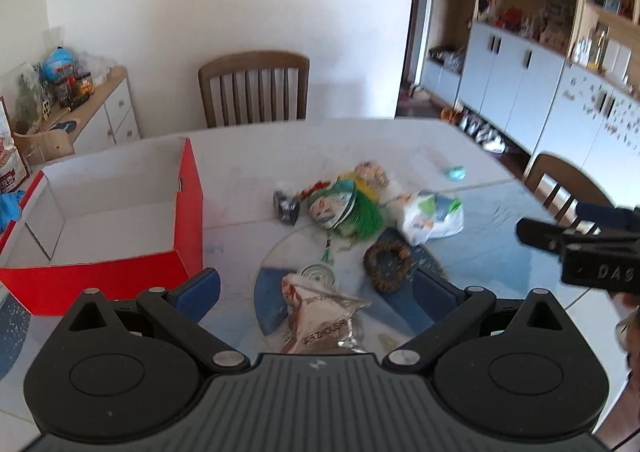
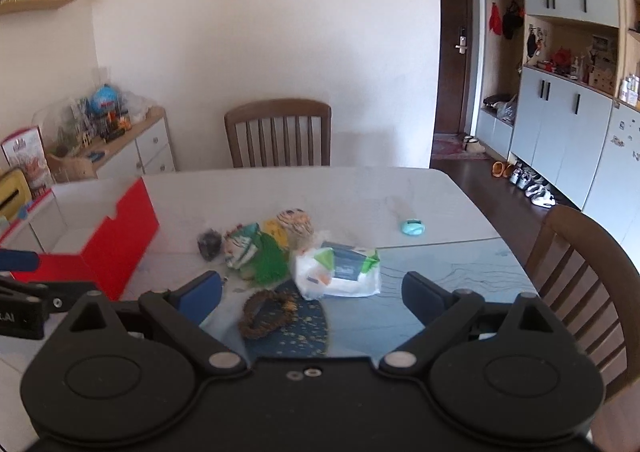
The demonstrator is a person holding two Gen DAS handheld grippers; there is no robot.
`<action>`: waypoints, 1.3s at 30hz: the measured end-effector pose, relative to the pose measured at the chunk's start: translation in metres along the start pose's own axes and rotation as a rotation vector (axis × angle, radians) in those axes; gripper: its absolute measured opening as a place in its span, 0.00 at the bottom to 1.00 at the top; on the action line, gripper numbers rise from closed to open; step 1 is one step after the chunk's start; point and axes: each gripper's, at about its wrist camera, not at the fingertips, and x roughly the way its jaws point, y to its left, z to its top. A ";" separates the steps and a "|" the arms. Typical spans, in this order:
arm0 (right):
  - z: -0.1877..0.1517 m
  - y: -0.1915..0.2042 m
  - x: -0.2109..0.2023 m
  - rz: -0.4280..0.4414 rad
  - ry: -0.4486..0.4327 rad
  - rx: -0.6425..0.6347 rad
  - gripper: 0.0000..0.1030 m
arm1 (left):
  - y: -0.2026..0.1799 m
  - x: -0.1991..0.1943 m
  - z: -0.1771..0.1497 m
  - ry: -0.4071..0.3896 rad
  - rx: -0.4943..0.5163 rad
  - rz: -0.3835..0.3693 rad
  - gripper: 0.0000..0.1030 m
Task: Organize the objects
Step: 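Grasp the silver ZHOUSHI snack bag with the left gripper while the right gripper grasps the brown bead bracelet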
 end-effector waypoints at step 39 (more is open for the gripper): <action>-0.023 0.004 0.194 0.209 0.331 -0.092 0.44 | -0.031 0.129 -0.039 0.219 0.060 0.140 0.72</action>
